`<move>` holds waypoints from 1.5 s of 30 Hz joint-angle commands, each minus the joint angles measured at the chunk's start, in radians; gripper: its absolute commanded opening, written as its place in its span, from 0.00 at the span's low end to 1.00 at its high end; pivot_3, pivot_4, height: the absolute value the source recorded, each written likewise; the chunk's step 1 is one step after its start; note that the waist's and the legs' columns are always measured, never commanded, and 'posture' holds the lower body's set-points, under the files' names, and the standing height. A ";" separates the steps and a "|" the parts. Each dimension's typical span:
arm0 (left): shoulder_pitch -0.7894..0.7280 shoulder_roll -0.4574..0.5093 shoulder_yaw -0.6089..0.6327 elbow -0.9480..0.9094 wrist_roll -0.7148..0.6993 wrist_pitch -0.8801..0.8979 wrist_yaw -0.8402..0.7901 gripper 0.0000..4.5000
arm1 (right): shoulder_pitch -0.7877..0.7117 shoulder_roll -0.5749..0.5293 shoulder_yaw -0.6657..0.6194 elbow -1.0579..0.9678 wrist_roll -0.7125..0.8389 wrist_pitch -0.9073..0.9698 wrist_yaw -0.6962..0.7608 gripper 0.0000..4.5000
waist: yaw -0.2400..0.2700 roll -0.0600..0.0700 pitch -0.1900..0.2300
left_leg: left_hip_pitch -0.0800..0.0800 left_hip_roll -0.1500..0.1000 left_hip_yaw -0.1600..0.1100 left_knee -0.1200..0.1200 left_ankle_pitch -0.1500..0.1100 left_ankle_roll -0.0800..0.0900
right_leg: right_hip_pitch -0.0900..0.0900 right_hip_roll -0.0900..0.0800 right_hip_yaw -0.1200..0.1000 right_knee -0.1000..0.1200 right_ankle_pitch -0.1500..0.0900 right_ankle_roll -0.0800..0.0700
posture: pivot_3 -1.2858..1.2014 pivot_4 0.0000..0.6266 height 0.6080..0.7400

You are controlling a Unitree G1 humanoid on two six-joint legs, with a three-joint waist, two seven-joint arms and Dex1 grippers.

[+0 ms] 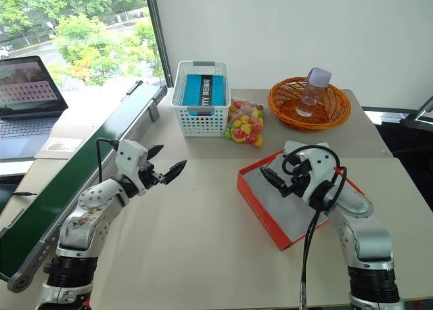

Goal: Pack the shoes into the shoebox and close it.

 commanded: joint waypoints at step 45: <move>-0.120 0.305 0.362 0.022 -0.143 0.319 0.198 1.00 | -0.537 0.044 0.299 0.175 0.014 0.102 0.234 0.99 | 0.005 -0.001 0.001 | -0.003 0.001 0.000 -0.001 0.000 0.000 | -0.003 -0.001 -0.002 0.000 0.000 -0.001 | 0.52 0.24 1.00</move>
